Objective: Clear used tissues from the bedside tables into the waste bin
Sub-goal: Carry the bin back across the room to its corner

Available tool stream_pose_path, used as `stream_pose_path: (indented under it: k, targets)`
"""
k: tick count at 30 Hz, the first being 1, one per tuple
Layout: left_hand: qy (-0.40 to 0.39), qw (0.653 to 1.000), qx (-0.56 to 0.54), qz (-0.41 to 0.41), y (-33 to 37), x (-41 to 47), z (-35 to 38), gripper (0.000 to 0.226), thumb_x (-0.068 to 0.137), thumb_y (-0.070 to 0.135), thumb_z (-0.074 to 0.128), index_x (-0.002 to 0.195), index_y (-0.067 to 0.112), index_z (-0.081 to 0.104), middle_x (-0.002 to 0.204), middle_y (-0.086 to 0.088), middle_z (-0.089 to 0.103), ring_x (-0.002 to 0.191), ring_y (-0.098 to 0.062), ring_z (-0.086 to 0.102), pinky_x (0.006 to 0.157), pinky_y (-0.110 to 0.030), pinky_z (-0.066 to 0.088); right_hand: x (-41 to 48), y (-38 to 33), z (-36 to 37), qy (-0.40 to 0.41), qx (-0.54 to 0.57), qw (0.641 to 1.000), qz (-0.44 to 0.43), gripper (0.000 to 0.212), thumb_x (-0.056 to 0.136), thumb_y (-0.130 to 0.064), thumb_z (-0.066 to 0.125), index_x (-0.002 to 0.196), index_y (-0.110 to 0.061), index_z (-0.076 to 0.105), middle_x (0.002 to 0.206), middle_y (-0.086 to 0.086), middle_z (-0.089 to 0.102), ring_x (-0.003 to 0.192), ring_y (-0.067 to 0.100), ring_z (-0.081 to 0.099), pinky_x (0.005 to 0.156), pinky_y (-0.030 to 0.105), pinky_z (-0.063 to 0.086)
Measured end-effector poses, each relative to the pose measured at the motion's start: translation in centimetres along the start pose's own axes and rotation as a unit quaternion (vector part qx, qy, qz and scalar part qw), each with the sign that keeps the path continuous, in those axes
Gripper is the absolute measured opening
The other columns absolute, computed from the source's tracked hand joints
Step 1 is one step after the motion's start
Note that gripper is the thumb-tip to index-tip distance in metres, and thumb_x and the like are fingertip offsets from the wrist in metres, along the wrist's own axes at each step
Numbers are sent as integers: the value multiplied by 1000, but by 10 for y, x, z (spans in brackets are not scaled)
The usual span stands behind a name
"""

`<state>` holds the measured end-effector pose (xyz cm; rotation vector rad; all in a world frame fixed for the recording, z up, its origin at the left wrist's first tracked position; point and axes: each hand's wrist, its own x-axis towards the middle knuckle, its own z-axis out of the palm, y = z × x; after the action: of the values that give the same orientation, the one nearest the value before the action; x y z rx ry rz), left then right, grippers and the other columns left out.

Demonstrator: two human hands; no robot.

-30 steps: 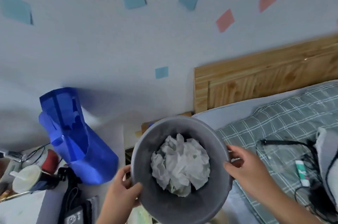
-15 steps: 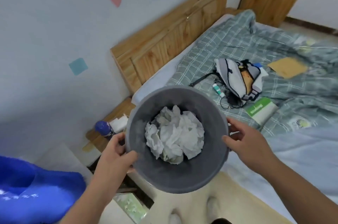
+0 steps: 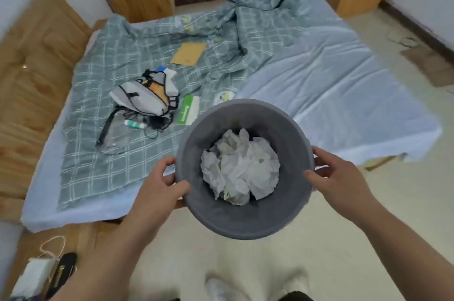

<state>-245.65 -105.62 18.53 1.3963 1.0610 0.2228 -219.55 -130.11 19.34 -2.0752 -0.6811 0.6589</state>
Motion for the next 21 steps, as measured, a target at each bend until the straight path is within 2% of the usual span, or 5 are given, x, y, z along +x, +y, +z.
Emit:
stream_pose_path:
  k: [6, 11, 15, 17, 21]
  targets:
    - [-135, 987, 74, 39, 60, 24, 192, 53, 85, -2, 64, 119, 38, 61, 98, -3, 85, 82, -25, 82, 61, -31, 65, -58, 92, -155, 134, 13, 987, 86, 53, 87, -24, 68, 106, -74, 60, 89, -24, 76, 69, 0, 74, 58, 25, 48]
    - [-226, 964, 120, 76, 112, 19, 326, 52, 74, 12, 70, 112, 48, 65, 101, -2, 85, 86, -24, 82, 64, -30, 66, -114, 142, -258, 241, 41, 963, 112, 46, 78, -36, 63, 115, -63, 64, 86, -20, 77, 67, 6, 73, 49, 13, 48]
    - [-297, 938, 153, 94, 138, 20, 420, 50, 74, 13, 72, 109, 50, 67, 100, -1, 85, 86, -24, 82, 64, -27, 66, -151, 183, -307, 314, 76, 936, 141, 48, 76, -37, 62, 118, -60, 66, 88, -17, 76, 65, 8, 75, 47, 13, 47]
    - [-324, 926, 172, 90, 142, 27, 461, 51, 81, 5, 70, 115, 44, 66, 101, -3, 85, 85, -25, 82, 64, -27, 65, -160, 204, -320, 340, 92, 921, 166, 49, 75, -37, 62, 118, -60, 66, 90, -16, 76, 66, 10, 76, 48, 19, 50]
    - [-366, 905, 206, 74, 149, 53, 537, 52, 87, -4, 65, 120, 37, 65, 102, -5, 85, 86, -26, 82, 65, -28, 66, -152, 243, -340, 376, 125, 893, 215, 52, 73, -39, 63, 120, -59, 65, 94, -14, 77, 69, 12, 78, 64, 39, 60]
